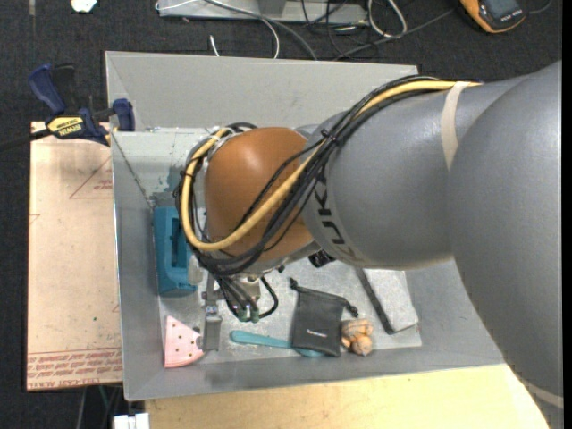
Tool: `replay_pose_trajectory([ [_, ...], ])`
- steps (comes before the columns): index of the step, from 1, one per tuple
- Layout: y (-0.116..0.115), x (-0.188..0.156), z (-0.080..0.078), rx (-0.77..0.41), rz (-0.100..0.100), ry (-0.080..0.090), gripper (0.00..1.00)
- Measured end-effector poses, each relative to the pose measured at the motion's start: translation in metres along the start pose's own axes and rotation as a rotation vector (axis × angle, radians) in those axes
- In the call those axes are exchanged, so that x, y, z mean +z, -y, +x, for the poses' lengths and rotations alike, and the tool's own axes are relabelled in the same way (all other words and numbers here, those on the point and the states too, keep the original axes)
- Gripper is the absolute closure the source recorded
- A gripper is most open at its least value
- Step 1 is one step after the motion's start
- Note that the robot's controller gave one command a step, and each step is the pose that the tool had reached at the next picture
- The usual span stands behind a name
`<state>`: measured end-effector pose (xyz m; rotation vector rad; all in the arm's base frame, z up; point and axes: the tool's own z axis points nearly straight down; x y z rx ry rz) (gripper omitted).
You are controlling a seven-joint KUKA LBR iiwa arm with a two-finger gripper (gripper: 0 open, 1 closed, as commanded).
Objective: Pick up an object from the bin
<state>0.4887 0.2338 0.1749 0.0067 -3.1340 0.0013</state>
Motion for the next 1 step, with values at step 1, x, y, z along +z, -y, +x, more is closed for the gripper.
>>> replay_pose_trajectory([
  [1, 0.0011, -0.0039, -0.0022, 0.004, -0.002, 0.007, 0.00],
])
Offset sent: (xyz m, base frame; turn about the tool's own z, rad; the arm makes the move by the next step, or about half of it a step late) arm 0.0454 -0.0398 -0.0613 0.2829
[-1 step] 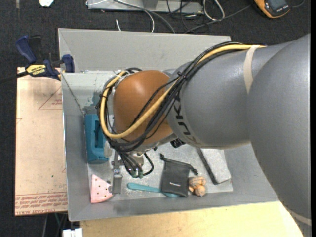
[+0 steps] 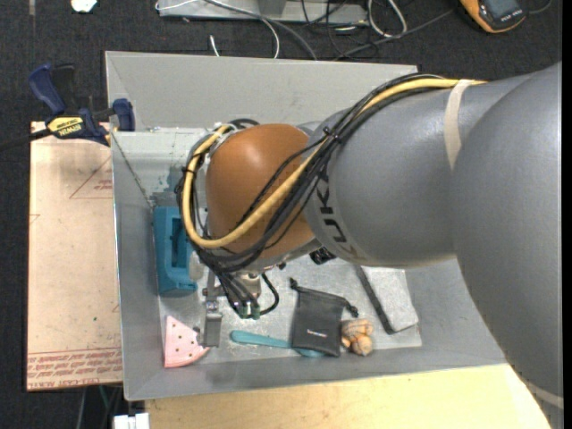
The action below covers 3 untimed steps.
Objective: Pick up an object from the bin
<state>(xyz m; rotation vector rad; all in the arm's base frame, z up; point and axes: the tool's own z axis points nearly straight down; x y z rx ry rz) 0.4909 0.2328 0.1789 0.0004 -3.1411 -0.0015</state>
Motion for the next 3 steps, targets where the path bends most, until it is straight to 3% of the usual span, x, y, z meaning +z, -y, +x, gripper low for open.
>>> replay_pose_trajectory([
  [1, 0.020, 0.035, -0.027, 0.161, -0.005, 0.005, 0.00],
  [2, 0.034, 0.068, -0.046, 0.373, 0.000, 0.000, 0.00],
  [3, 0.043, 0.109, -0.104, 0.396, 0.001, -0.003, 0.00],
])
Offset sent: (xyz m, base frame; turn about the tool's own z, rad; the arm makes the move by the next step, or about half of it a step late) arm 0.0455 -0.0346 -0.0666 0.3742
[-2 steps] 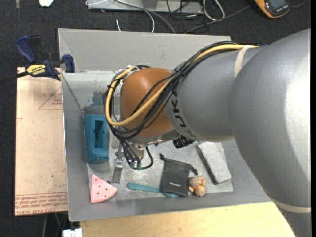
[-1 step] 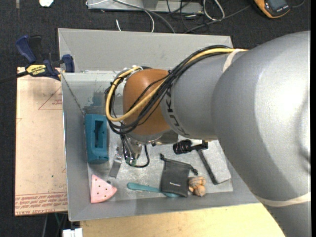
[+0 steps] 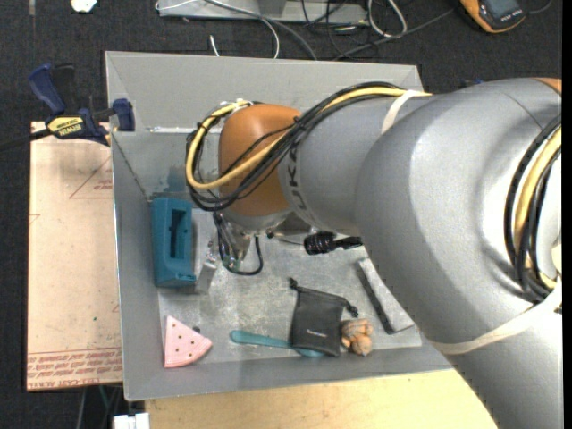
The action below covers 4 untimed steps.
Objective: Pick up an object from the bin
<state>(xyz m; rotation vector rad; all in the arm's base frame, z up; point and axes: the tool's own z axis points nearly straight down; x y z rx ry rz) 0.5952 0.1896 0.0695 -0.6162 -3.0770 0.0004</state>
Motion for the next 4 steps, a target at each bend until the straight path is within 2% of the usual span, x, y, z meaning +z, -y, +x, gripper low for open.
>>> replay_pose_trajectory([
  [1, 0.048, -0.062, 0.037, 0.088, 0.003, -0.005, 0.00],
  [2, 0.104, -0.051, 0.019, -0.091, 0.001, -0.003, 0.00],
  [3, 0.080, -0.076, -0.036, -0.160, -0.004, 0.002, 0.00],
  [4, 0.135, -0.064, -0.004, -0.179, 0.002, -0.004, 0.00],
])
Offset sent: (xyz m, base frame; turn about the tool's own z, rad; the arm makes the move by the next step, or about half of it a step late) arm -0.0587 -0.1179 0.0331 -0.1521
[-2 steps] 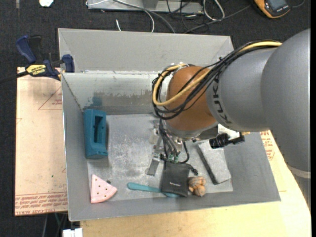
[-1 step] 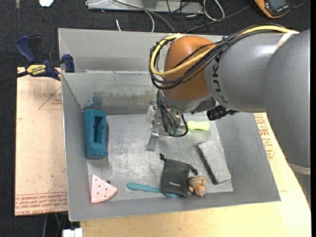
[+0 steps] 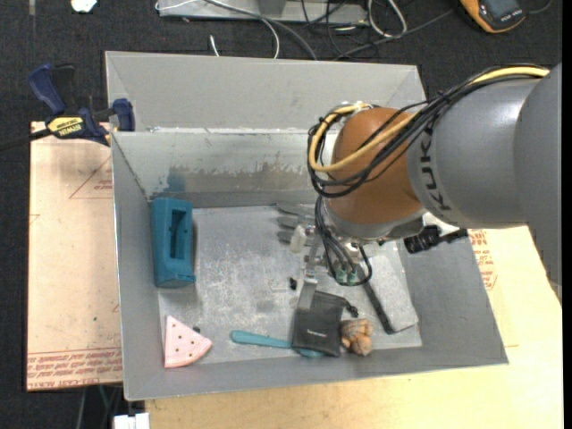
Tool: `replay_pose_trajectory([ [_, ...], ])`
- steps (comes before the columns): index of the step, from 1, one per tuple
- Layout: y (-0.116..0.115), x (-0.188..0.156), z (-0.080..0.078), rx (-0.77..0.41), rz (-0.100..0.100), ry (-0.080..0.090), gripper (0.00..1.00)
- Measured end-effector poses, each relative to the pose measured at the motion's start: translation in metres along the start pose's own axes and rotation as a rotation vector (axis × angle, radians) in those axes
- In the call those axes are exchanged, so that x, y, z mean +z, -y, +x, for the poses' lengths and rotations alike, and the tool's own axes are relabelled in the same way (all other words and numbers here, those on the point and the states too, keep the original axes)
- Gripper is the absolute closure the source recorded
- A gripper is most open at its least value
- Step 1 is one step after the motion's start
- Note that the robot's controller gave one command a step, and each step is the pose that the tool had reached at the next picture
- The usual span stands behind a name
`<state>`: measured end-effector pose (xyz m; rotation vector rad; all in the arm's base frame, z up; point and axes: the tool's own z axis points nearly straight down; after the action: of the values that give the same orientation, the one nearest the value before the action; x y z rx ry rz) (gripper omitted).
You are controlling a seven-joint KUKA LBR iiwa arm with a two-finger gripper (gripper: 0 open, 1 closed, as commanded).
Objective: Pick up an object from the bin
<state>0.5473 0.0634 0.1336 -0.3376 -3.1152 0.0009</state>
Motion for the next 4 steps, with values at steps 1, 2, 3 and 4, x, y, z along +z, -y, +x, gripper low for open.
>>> replay_pose_trajectory([
  [1, 0.027, 0.043, -0.023, -0.137, -0.007, 0.015, 0.00],
  [2, 0.055, 0.055, -0.023, -0.069, -0.005, 0.011, 0.00],
  [3, 0.065, 0.061, -0.005, -0.172, -0.008, 0.014, 1.00],
  [4, 0.065, 0.061, -0.005, -0.171, -0.008, 0.014, 1.00],
])
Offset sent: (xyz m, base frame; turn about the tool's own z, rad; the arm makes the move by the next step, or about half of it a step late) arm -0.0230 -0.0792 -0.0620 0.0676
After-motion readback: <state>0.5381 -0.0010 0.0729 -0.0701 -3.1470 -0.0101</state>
